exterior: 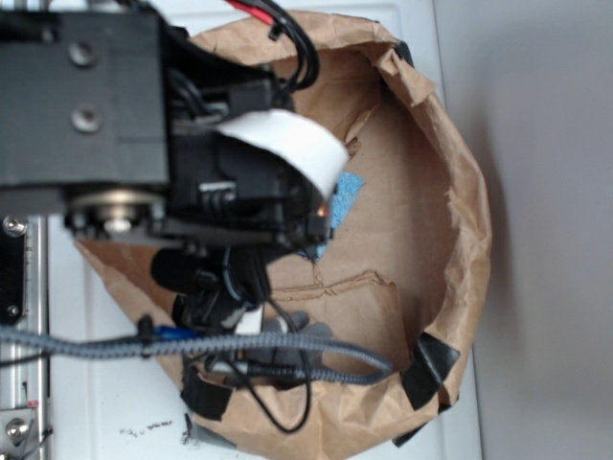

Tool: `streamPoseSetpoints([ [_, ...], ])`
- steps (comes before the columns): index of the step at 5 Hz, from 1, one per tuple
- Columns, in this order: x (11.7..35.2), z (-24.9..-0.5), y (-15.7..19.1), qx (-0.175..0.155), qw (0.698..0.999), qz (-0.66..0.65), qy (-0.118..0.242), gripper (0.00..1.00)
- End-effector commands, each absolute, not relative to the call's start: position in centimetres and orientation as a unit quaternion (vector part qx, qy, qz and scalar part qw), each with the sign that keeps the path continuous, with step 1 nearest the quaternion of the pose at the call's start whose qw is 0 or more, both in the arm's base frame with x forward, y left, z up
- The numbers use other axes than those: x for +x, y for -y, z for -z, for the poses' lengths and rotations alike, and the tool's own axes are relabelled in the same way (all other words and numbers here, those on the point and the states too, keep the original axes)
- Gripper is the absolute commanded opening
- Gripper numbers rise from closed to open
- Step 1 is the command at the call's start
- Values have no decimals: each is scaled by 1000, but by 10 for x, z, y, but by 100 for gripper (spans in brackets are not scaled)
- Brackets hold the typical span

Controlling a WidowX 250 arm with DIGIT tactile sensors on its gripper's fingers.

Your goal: Grab the gray animal.

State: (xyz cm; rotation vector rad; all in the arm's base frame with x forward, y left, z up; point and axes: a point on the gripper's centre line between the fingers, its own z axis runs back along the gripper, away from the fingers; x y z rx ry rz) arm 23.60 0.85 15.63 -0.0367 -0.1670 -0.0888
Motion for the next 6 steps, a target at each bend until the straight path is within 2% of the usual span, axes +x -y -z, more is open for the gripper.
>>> streamPoseSetpoints([
  [1, 239, -168, -9, -14, 994, 44, 103, 100],
  [2, 238, -153, -11, -37, 992, 76, 96, 100],
  [3, 249, -123, -6, -2, 993, 74, 91, 100],
  [4, 250, -104, 2, 32, 991, 83, 102, 100],
  [5, 252, -79, 15, 52, 989, 100, 97, 100],
  [6, 245, -75, 32, 32, 987, 125, 93, 100],
])
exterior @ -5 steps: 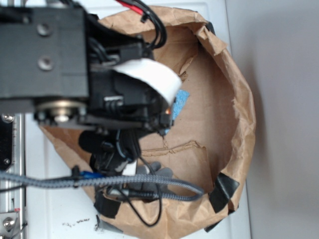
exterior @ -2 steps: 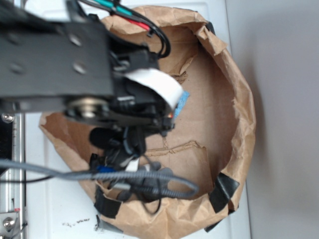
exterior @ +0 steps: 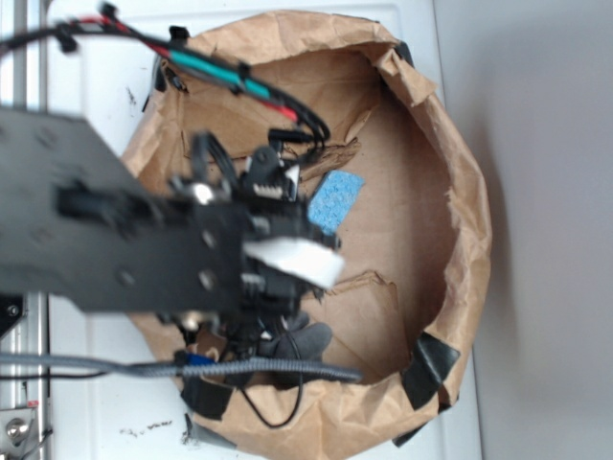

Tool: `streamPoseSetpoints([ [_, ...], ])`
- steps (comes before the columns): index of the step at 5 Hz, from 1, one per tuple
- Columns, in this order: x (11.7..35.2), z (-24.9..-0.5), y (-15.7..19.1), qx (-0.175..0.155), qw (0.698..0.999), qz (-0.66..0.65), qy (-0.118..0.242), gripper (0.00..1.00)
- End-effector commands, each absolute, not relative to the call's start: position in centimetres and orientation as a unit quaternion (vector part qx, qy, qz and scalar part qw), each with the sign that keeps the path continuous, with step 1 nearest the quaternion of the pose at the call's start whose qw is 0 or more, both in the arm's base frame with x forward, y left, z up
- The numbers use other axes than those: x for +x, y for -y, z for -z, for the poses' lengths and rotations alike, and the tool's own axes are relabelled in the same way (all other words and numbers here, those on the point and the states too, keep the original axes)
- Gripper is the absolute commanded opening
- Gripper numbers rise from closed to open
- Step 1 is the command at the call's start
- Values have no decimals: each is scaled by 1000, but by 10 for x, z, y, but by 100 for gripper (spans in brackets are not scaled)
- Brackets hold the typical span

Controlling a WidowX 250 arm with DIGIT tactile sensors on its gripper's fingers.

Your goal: Grab the gray animal.

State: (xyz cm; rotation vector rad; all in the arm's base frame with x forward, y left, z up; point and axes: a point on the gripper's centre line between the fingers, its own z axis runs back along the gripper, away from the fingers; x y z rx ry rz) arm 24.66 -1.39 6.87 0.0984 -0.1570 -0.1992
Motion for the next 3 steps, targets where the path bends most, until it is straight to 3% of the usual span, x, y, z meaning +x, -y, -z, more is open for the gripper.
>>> streamPoseSetpoints([
  [1, 251, -76, 37, -29, 990, 124, 62, 100],
  [3, 267, -59, 34, -101, 988, 103, 49, 100],
])
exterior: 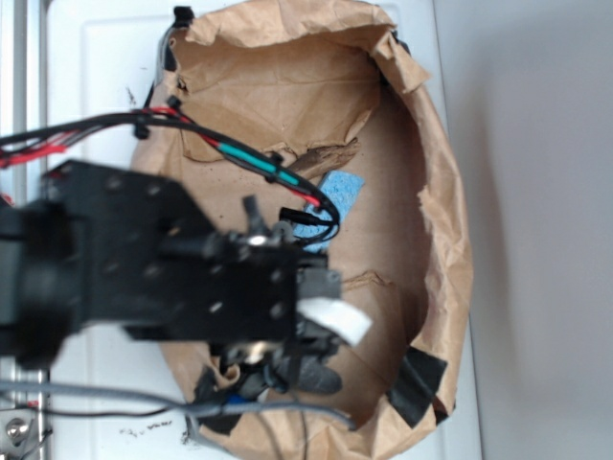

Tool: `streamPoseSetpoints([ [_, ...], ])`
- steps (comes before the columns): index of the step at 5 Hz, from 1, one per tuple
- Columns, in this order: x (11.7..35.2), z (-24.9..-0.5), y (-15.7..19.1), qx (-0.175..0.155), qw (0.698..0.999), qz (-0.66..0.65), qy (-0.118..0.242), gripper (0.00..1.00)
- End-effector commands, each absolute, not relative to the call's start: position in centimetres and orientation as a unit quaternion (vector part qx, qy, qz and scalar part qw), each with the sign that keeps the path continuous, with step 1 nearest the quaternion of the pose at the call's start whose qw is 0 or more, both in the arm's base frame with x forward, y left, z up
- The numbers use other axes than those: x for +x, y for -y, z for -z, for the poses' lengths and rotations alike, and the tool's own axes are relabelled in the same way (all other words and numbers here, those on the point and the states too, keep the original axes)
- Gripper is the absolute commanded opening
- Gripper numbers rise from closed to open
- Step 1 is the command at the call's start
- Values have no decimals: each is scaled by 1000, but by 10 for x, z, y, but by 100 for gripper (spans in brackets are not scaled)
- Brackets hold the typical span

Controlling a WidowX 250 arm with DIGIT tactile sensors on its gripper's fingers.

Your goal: Grab the gray animal.

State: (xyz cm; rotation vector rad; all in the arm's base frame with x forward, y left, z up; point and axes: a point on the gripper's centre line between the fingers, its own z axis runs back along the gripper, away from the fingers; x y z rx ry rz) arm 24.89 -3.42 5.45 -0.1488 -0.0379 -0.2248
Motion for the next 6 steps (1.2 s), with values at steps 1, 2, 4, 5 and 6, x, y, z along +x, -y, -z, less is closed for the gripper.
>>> streamPoseSetpoints([
  [1, 273, -40, 38, -69, 992, 91, 49, 100],
  [2, 278, -26, 40, -43, 994, 88, 48, 100],
  [4, 286, -32, 28, -50, 996, 52, 51, 0],
  [5, 292, -45, 18, -59, 996, 30, 62, 0],
  [6, 295, -83, -9, -113, 991, -10, 73, 0],
])
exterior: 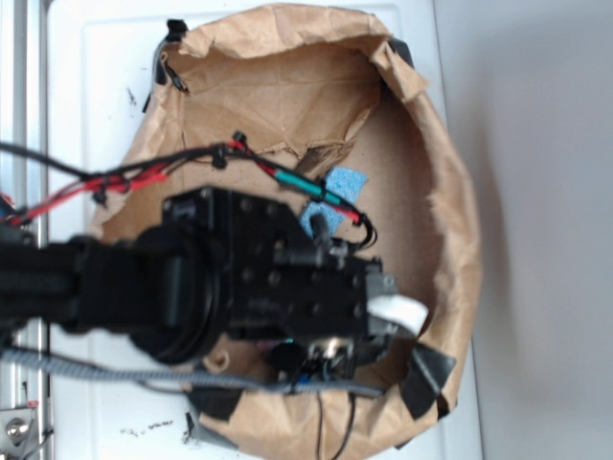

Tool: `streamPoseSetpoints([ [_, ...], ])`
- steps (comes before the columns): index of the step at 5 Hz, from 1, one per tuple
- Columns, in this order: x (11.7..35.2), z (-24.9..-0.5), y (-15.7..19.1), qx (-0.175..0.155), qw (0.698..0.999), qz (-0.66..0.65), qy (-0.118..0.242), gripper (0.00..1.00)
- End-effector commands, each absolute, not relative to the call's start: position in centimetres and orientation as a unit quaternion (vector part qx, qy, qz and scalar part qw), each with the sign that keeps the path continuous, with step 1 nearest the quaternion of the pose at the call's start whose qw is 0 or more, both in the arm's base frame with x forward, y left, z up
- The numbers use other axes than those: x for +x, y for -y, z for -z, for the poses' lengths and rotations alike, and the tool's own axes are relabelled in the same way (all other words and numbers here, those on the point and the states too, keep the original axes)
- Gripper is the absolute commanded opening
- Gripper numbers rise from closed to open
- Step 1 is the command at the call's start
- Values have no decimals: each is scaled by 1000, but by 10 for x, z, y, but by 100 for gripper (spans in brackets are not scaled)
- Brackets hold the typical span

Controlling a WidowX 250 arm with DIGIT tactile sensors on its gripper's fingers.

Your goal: Grab the gray animal.

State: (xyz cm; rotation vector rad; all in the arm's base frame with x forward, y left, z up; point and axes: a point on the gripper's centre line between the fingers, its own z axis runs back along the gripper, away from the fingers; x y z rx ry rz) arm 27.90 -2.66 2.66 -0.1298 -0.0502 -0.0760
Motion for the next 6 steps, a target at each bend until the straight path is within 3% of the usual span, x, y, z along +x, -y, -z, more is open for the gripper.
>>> streamPoseSetpoints([
  [1, 287, -111, -17, -120, 989, -16, 90, 0],
  [3, 252, -158, -10, -80, 990, 2, 119, 0],
  [5, 259, -181, 10, 17, 994, -40, 101, 0],
  [6, 259, -174, 17, 60, 992, -16, 105, 48],
])
